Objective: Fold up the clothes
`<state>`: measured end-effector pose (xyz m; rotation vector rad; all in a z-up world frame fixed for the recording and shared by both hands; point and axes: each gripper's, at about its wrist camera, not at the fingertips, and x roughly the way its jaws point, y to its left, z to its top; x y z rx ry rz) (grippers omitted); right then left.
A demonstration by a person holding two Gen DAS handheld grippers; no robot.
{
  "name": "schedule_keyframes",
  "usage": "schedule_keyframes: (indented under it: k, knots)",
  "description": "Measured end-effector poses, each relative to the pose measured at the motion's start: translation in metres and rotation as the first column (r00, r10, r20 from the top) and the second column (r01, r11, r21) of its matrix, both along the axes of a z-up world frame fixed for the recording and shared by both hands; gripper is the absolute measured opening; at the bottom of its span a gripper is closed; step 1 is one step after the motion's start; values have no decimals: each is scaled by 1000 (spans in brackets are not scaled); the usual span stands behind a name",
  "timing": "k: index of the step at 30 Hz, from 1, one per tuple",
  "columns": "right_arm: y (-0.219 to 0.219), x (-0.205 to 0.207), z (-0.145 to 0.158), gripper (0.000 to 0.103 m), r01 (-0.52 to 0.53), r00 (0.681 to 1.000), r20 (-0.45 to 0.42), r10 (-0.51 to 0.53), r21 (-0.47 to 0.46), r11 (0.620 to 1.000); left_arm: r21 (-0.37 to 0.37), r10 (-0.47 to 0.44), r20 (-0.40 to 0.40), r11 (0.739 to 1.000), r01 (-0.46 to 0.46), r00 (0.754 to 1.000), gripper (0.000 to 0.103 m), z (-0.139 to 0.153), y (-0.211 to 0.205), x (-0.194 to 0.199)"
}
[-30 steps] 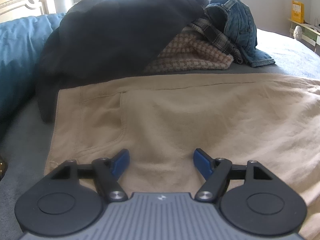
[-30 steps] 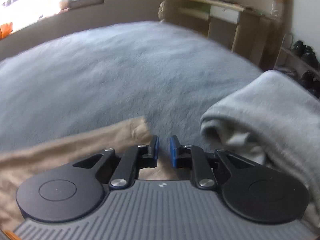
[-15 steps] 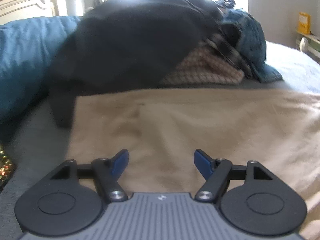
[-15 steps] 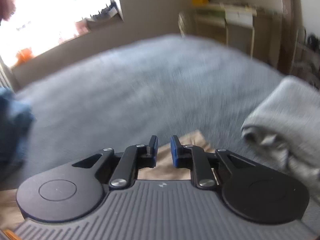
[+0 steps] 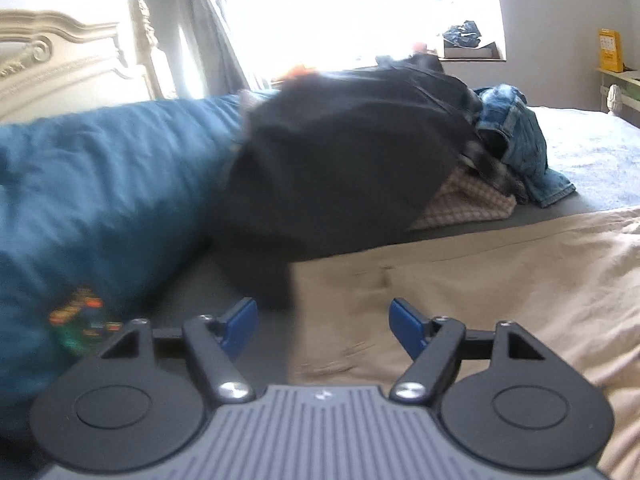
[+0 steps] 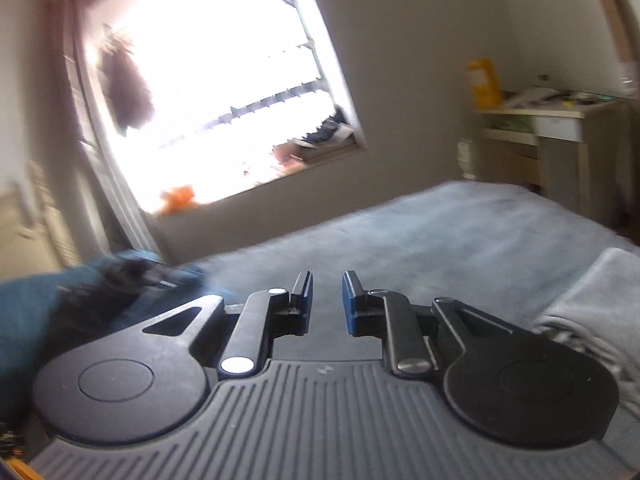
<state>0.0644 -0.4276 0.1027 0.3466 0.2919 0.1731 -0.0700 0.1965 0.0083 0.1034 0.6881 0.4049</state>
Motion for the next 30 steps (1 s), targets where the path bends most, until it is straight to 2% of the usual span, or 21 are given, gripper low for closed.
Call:
schedule_keyframes:
  k: [2, 5, 8, 10, 12, 14, 18, 19, 20, 22, 24, 27, 29, 30]
  knots:
    - [15, -8, 0, 21, -111, 994, 5, 111, 28, 993, -44, 26, -34, 999, -28, 999, 76, 9, 12, -22]
    - [37, -21, 0, 24, -275, 961, 18, 274, 67, 959, -120, 61, -89, 990, -71, 994, 76, 20, 29, -55]
    - [59, -34, 1, 24, -431, 902, 37, 429, 105, 896, -241, 83, -155, 963, -119, 984, 76, 12, 40, -94]
    - [75, -41, 0, 24, -525, 850, 47, 524, 138, 840, -329, 87, -197, 932, -150, 976, 76, -1, 42, -121]
    - [91, -48, -3, 25, -604, 793, 46, 608, 197, 773, -423, 75, -237, 890, -173, 969, 76, -17, 42, -142]
    - [107, -53, -7, 25, -666, 731, 50, 680, 265, 697, -514, 62, -265, 835, -196, 962, 76, -34, 43, -161]
    - [141, -55, -37, 26, -713, 600, 13, 800, 462, 527, -680, 65, -273, 693, -240, 960, 76, -73, 45, -176]
    - [152, -55, -47, 27, -710, 571, -11, 821, 494, 501, -715, 68, -277, 652, -253, 959, 75, -83, 45, -178]
    - [163, -55, -59, 27, -704, 542, -56, 839, 514, 490, -734, 73, -288, 623, -269, 955, 73, -92, 46, -177]
    - [189, -59, -85, 28, -699, 464, -166, 870, 535, 474, -757, 83, -318, 577, -306, 944, 65, -108, 49, -175]
    - [213, -67, -106, 28, -725, 377, -271, 886, 509, 464, -760, 95, -326, 565, -320, 941, 60, -116, 49, -174]
    - [245, -90, -124, 28, -822, 273, -392, 878, 380, 425, -768, 118, -314, 553, -324, 942, 53, -120, 49, -173]
    - [262, -108, -132, 28, -885, 230, -461, 857, 268, 382, -773, 134, -301, 546, -323, 944, 51, -121, 47, -173]
    - [268, -120, -134, 28, -918, 216, -492, 843, 191, 347, -769, 143, -293, 552, -322, 945, 47, -121, 46, -172]
